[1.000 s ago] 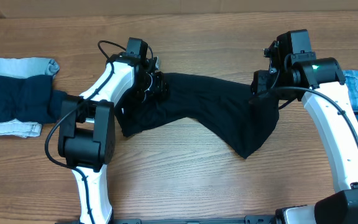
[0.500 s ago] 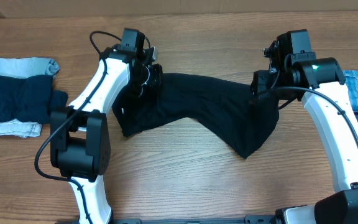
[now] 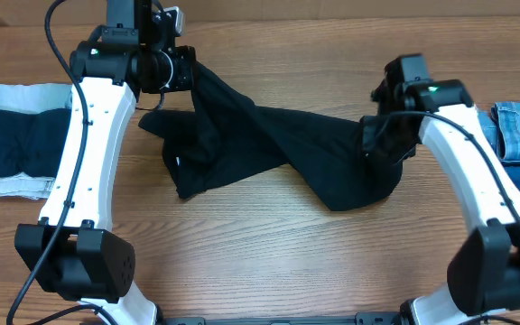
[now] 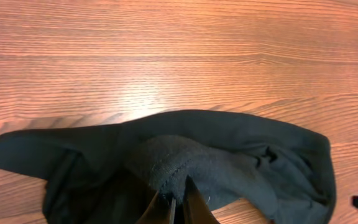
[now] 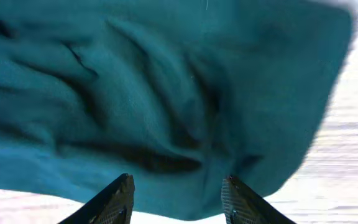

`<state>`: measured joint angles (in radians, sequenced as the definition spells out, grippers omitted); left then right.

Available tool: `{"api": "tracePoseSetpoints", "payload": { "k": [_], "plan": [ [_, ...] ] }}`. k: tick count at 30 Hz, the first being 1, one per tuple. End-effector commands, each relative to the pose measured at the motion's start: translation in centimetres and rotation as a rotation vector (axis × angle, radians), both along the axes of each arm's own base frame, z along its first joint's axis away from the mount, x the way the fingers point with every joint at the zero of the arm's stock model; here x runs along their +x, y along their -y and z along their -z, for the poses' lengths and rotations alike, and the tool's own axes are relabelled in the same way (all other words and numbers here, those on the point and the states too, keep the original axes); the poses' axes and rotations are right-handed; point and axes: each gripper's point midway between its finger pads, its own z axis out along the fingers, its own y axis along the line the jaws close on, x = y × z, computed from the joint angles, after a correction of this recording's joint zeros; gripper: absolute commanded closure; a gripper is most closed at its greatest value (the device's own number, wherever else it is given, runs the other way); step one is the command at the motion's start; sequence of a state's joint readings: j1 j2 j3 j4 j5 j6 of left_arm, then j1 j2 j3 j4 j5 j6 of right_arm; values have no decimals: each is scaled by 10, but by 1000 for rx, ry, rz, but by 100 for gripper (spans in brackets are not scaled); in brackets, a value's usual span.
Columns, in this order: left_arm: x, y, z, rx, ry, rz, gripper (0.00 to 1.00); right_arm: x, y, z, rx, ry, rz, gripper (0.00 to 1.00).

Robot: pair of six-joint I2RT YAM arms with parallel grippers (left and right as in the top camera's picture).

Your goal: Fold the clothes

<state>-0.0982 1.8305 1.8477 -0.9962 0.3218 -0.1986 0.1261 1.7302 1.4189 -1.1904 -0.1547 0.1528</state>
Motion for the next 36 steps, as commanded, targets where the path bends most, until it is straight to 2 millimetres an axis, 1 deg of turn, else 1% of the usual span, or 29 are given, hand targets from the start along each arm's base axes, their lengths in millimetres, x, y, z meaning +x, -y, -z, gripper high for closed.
{"api": "tracePoseSetpoints", "payload": {
  "k": [1,2,5,6,8,10,11,12,14,18,19,20,24,27,33,34,36],
  "plan": [
    [2,-4,-19,39,75,21,96,-17,-40,13,203,-9,-192,49],
    [2,-4,-19,39,76,21,96,-21,-45,13,209,-12,-230,48],
    [5,-4,-21,41,92,23,96,-37,-77,1,183,31,-392,48],
    [6,-5,-22,47,96,17,96,-45,-90,-3,119,55,-458,48],
    [7,-6,-22,49,100,16,96,-53,-100,-1,-17,75,-487,41],
    [9,-5,-23,47,108,16,96,-55,-105,4,-143,111,-475,37],
    [9,-5,-24,47,113,16,96,-53,-106,6,-218,146,-436,34],
    [10,-5,-24,46,114,16,96,-50,-103,8,-268,172,-392,32],
    [9,-4,-24,43,113,18,95,-47,-97,13,-314,192,-313,31],
    [8,0,-25,22,112,35,95,-43,-90,37,-331,228,-238,33],
    [8,0,-25,20,111,36,95,-44,-85,46,-349,236,-206,35],
    [7,1,-25,16,109,39,95,-44,-80,48,-380,246,-186,36],
    [7,3,-26,7,108,46,95,-39,-63,50,-471,298,-124,35],
    [5,3,-25,8,100,46,95,-40,-65,55,-462,307,-120,35],
    [5,3,-24,8,100,46,95,-42,-61,54,-484,316,-64,37],
    [5,3,-24,8,100,46,95,-45,-59,55,-490,303,-50,39],
    [5,3,-25,8,100,46,95,-48,-56,55,-496,292,-38,51]
  ]
}}
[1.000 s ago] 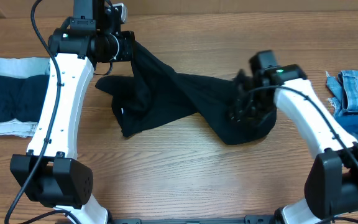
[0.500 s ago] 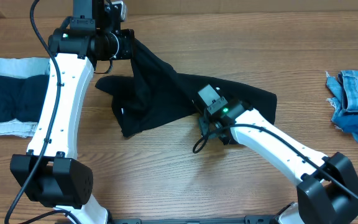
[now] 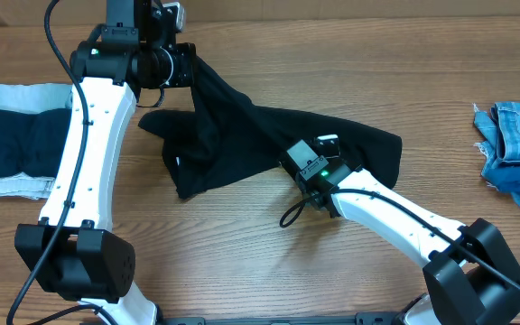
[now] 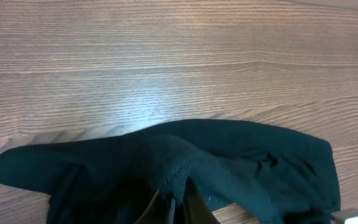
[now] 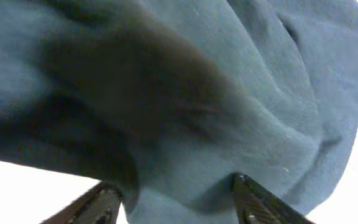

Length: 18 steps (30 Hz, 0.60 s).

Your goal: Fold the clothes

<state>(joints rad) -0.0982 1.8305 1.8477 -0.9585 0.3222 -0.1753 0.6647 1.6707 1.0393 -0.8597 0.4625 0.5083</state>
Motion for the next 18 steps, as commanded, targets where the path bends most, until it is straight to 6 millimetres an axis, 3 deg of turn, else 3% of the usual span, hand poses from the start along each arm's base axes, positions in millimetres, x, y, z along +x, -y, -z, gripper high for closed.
{"api": "tracePoseSetpoints", "payload": {
  "k": [1,4,6,10,13,18],
  "plan": [
    [-2,2,-19,0,54,28,95,0,4,-7,2,37,45,64],
    [-2,2,-19,1,54,28,95,9,18,-13,-35,77,79,90],
    [-2,2,-19,1,53,28,95,20,30,-21,-63,110,107,96],
    [-3,2,-18,7,50,34,95,46,42,-38,-109,104,-10,96],
    [-4,1,-18,13,51,37,95,77,42,-65,-128,158,-105,96],
    [-4,1,-17,15,48,36,96,138,18,-112,-195,345,-403,96]
  ]
}}
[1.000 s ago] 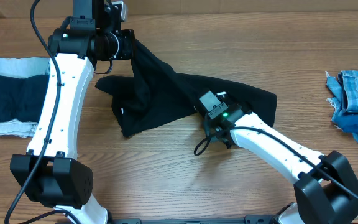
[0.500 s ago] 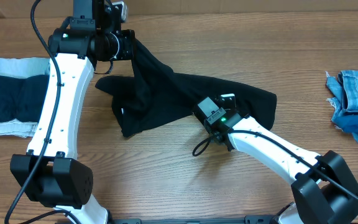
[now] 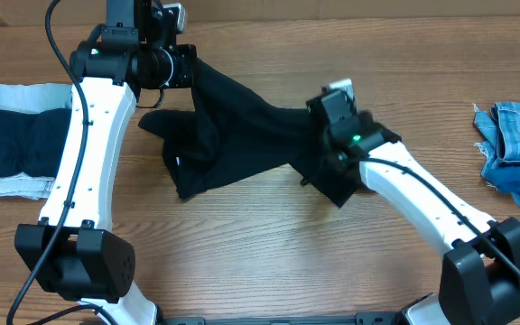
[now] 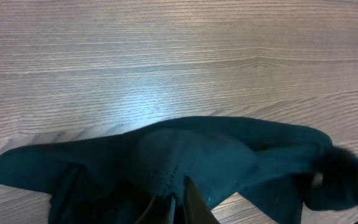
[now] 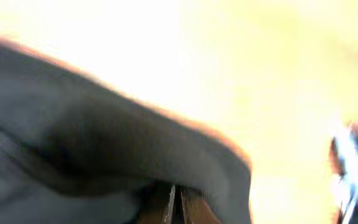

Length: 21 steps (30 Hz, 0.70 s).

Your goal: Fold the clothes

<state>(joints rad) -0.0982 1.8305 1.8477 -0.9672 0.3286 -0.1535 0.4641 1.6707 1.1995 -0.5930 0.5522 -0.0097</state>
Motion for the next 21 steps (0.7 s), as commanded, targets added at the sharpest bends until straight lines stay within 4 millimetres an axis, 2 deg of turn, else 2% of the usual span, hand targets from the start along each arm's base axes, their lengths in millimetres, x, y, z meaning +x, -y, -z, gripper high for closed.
{"api": "tracePoseSetpoints", "payload": {
  "k": [1,3,5,6,10,13,14,16,20,21],
  "plan": [
    [-2,-2,-18,15,50,9,95,30,-20,-41,-113,105,-265,96],
    [-2,-3,-17,22,48,5,95,35,-37,-43,-81,114,-375,96],
    [-1,-4,-17,25,48,2,95,32,-43,-33,-20,76,-423,96],
    [-1,-4,-17,27,49,0,95,32,-41,-30,2,68,-414,95],
    [0,-4,-18,29,57,3,95,38,-4,-12,150,36,-191,95],
    [1,-6,-18,43,62,6,95,24,-7,3,282,-69,-218,96],
    [0,-7,-17,49,60,2,95,17,-9,6,296,-102,-228,96],
    [-1,-7,-16,51,53,1,95,-3,-28,2,320,-151,-284,96],
    [-1,-7,-15,52,51,1,95,-65,-86,-31,395,-217,-489,96],
    [-1,-8,-15,54,51,-1,95,-89,-103,-46,401,-220,-560,96]
  ]
}}
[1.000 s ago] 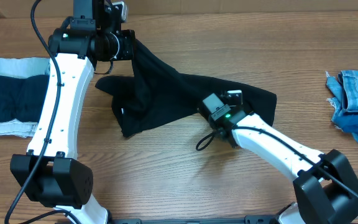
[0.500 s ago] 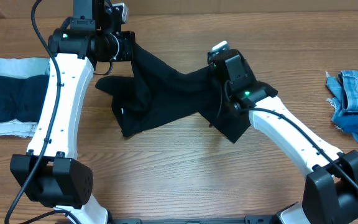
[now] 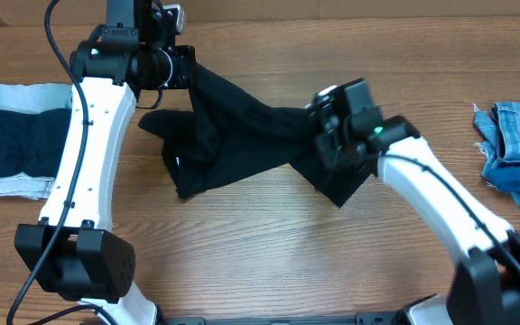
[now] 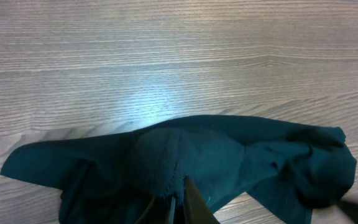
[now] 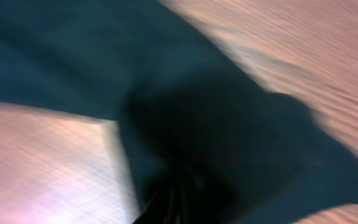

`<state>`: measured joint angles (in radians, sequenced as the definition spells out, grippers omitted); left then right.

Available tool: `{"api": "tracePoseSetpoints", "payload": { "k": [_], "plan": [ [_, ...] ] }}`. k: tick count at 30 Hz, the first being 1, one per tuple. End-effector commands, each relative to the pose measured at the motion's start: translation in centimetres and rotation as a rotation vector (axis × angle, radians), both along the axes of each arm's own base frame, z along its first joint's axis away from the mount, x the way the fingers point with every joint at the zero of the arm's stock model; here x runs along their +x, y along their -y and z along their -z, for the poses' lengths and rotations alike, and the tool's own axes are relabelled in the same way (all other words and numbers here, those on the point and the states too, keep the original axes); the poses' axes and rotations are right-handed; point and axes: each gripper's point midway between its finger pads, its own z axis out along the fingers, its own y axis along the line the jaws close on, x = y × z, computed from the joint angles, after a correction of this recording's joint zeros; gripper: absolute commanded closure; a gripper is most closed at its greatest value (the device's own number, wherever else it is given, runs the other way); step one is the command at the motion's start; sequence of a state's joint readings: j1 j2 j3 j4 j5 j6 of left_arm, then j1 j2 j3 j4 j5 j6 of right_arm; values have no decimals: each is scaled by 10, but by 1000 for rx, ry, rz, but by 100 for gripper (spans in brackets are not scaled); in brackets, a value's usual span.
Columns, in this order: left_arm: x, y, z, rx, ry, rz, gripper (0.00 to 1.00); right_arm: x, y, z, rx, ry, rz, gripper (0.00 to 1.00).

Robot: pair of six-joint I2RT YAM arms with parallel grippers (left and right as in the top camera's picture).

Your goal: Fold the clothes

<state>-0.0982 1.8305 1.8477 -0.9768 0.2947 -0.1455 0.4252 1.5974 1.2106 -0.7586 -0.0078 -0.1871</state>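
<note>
A black garment stretches across the middle of the wooden table, lifted at both ends. My left gripper is shut on its upper left corner at the back of the table; in the left wrist view the cloth bunches between the closed fingertips. My right gripper is shut on the garment's right end, held above the table. The right wrist view is blurred and shows dark cloth filling the jaws.
A folded stack of dark blue and light denim clothes lies at the left edge. A heap of blue jeans sits at the right edge. Bare wood spans the front of the table.
My right gripper, shut on the garment's right end, has shifted slightly right and turned. The cloth hangs much the same. The left gripper has kept its place.
At first my right gripper was open over the garment's right end at the far right. Later it was lower, near the garment's middle front edge. Then it was shut on the cloth, lifting it. My left gripper held the upper left corner throughout.
</note>
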Motion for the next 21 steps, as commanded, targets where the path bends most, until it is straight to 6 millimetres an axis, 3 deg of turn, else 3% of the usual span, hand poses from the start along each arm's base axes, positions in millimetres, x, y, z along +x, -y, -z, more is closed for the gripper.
{"api": "tracePoseSetpoints", "payload": {
  "k": [1,3,4,6,8,11,15,17,19,21],
  "plan": [
    [-1,-2,-18,22,55,13,95,-58,-57,-68,141,79,-204,96],
    [-1,-2,-18,21,55,13,95,-86,-75,-99,171,157,-292,96],
    [-1,-2,-18,21,55,13,95,-88,-73,-110,157,208,-296,96],
    [-1,-2,-18,22,55,13,95,-75,-56,-119,100,285,-244,96],
    [-1,-2,-18,22,55,13,95,-56,-48,-116,70,323,-258,96],
    [-1,-2,-18,22,55,12,95,-24,-33,-101,46,330,-221,96],
    [-1,-2,-18,22,55,12,95,20,12,-37,-76,207,-152,96],
    [-1,-2,-18,22,54,13,96,29,24,-13,-58,139,-119,93],
    [-1,-2,-18,22,54,13,95,29,21,-12,7,116,-78,80],
    [-1,-2,-18,22,55,13,95,40,46,-15,12,114,181,76]
  ]
}}
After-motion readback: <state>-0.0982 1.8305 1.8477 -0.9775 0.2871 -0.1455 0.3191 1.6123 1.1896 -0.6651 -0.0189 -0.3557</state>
